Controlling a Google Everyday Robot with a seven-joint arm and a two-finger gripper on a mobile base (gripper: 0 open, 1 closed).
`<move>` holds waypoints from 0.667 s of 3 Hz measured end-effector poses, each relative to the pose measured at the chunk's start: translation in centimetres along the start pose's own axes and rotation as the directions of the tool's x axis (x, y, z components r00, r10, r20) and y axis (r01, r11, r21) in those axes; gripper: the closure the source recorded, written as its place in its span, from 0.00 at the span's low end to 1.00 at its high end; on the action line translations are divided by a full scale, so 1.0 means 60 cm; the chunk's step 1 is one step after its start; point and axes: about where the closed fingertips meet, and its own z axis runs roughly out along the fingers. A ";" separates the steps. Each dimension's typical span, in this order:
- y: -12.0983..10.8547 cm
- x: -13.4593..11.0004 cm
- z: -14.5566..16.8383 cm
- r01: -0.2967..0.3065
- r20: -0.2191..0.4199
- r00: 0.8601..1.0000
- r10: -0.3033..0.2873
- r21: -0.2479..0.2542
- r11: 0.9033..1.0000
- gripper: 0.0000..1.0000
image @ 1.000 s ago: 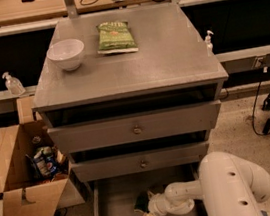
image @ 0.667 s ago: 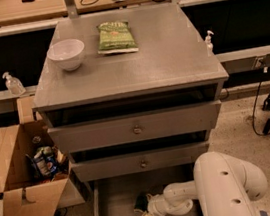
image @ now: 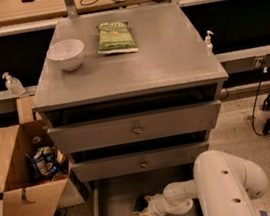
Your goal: Pick sponge from bottom drawer and place on counter
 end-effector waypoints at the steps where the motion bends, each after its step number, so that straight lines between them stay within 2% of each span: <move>1: 0.000 0.000 0.000 0.000 0.000 1.000 0.000 0.000 1.000 1.00; 2: 0.001 -0.003 -0.019 -0.003 0.051 0.999 0.004 -0.025 1.000 1.00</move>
Offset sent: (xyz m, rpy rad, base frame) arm -0.0146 -0.0729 0.1115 0.5633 -0.0164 0.0456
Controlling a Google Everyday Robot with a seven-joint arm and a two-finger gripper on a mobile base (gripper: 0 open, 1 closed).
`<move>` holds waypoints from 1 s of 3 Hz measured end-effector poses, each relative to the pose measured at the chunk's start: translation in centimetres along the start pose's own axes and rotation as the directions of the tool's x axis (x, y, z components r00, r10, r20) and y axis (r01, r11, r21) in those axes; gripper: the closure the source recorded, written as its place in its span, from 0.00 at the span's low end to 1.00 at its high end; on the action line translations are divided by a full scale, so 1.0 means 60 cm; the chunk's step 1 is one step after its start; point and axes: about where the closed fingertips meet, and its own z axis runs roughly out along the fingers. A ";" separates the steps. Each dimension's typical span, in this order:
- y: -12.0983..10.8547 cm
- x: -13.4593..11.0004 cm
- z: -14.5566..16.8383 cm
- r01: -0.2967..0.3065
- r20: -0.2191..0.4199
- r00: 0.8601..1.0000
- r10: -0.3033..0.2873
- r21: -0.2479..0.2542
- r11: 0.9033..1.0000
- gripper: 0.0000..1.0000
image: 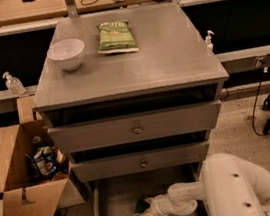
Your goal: Pick sponge from bottom drawer and place on counter
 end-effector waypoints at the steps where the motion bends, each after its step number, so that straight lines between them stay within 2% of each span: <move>1: -0.031 -0.012 -0.130 0.043 0.123 0.992 -0.041 -0.009 0.999 1.00; 2: -0.065 -0.010 -0.316 0.038 0.191 0.981 -0.038 0.004 0.999 1.00; 3: -0.070 -0.039 -0.480 0.047 0.212 0.976 -0.041 -0.023 0.999 1.00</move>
Offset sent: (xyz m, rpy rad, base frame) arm -0.0462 -0.2088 0.2993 0.4163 -0.0366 0.1626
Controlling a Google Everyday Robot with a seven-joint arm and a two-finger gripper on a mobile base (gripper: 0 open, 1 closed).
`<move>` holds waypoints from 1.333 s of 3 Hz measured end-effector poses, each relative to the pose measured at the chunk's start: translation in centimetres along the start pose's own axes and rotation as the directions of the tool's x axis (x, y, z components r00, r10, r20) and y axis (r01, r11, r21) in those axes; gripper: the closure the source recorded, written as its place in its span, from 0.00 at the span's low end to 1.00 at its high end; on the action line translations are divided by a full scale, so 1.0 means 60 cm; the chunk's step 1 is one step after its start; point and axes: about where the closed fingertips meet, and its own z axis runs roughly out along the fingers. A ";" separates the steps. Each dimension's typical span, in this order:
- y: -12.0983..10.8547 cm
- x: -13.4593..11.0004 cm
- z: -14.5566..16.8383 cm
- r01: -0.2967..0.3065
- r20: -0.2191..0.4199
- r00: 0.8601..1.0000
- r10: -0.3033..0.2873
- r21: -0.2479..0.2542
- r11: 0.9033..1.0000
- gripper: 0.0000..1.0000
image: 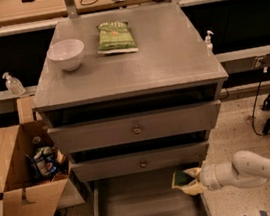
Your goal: Pick sponge from bottom drawer and place on counter
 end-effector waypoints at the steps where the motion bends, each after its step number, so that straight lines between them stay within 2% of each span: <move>1: 0.035 -0.075 -0.150 0.010 0.011 1.000 -0.009 -0.049 0.999 1.00; 2: 0.057 -0.151 -0.268 0.020 0.000 1.000 -0.020 -0.079 0.997 1.00; 3: 0.075 -0.226 -0.361 0.026 -0.031 0.999 -0.029 -0.086 0.996 1.00; 4: 0.075 -0.226 -0.361 0.026 -0.031 0.999 -0.029 -0.086 0.996 1.00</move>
Offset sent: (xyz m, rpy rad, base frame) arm -0.0470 -0.1139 0.2968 0.0014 0.0347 0.1051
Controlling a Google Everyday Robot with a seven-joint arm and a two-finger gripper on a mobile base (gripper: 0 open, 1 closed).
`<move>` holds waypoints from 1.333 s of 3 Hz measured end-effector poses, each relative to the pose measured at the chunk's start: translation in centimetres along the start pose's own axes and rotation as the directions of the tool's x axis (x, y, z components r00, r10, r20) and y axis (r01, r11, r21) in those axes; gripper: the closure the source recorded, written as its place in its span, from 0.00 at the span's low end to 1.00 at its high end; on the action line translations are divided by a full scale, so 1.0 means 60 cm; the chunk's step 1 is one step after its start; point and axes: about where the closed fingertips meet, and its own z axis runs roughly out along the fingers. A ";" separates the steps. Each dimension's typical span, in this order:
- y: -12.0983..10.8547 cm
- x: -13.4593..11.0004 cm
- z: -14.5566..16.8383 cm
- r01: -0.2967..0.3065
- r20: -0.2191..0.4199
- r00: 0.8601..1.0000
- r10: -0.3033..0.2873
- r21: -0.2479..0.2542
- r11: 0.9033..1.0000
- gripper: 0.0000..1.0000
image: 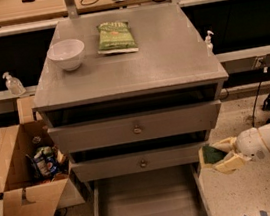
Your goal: Pick sponge from bottom drawer and place on counter
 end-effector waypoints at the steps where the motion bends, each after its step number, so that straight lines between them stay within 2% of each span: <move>1: -0.014 -0.048 -0.041 0.013 0.008 1.000 -0.013 0.024 1.000 1.00; 2: -0.046 -0.153 -0.152 0.005 -0.012 1.000 -0.004 0.068 0.998 1.00; 3: -0.065 -0.225 -0.229 -0.001 -0.041 0.999 0.005 0.107 0.994 1.00; 4: -0.117 -0.316 -0.307 0.022 -0.117 0.993 0.000 0.184 0.983 1.00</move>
Offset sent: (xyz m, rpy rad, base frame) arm 0.0641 -0.0549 0.1783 -0.0400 -0.0446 -0.0878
